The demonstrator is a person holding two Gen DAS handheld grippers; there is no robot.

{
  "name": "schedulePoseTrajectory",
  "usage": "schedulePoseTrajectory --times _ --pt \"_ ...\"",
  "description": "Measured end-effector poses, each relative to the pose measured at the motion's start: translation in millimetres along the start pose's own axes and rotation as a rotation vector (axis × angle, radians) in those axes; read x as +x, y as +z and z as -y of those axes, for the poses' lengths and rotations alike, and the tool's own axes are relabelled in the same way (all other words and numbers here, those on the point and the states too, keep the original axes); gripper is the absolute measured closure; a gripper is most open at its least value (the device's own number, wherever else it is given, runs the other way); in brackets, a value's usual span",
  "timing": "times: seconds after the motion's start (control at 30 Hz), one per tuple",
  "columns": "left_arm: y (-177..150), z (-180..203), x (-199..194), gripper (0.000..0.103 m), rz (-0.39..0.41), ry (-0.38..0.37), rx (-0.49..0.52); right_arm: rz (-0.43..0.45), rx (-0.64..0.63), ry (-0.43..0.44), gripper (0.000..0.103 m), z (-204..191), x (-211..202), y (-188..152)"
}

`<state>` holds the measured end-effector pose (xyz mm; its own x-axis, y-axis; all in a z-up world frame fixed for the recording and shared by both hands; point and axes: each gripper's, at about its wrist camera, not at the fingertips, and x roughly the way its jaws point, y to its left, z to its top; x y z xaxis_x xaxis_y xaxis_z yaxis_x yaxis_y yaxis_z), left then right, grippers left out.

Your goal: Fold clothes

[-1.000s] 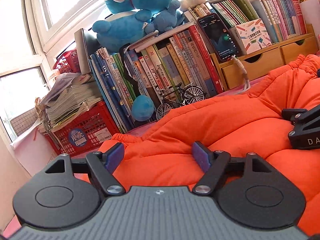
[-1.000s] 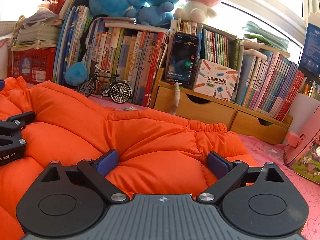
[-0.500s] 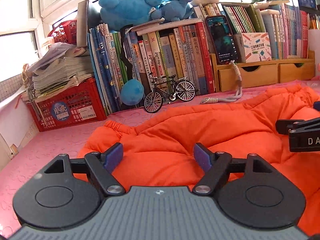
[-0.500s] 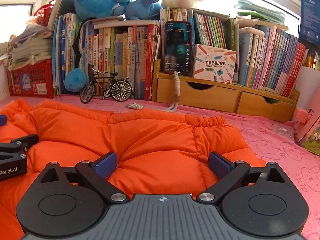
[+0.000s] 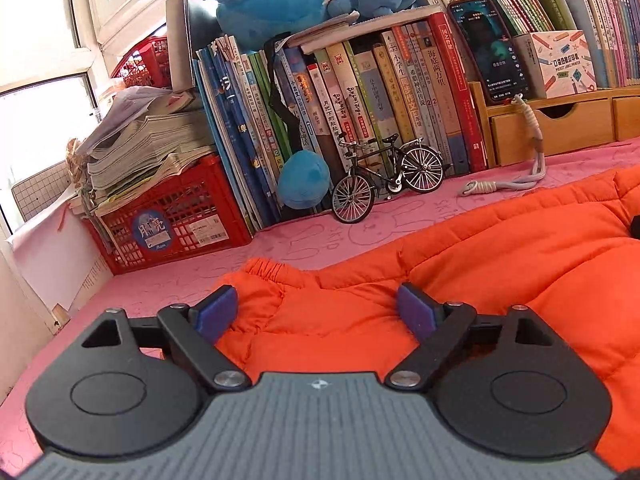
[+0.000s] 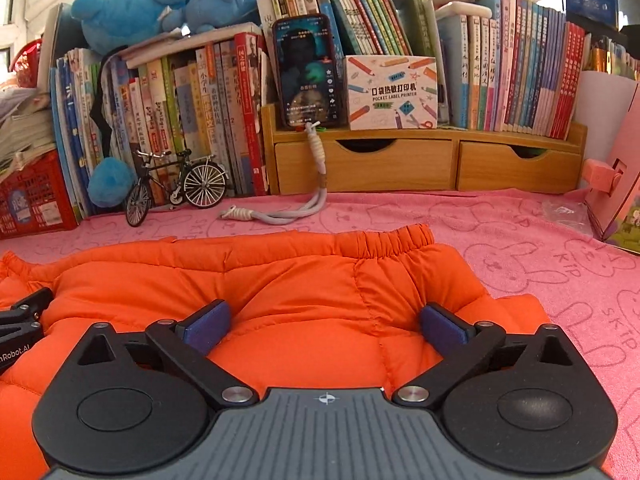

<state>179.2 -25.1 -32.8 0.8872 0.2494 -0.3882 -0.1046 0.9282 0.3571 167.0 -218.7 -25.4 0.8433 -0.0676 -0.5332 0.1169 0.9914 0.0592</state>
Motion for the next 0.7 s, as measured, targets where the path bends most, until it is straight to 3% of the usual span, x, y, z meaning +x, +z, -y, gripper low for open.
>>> schedulePoseTrajectory --times 0.3,0.7 --pt "-2.9 1.9 3.3 0.014 -0.010 -0.010 0.008 0.024 0.000 -0.001 0.000 -0.7 -1.0 -4.7" --pt "-4.1 -1.1 6.3 0.014 -0.035 -0.036 -0.013 -0.018 0.016 0.025 0.000 1.8 4.1 -5.9"
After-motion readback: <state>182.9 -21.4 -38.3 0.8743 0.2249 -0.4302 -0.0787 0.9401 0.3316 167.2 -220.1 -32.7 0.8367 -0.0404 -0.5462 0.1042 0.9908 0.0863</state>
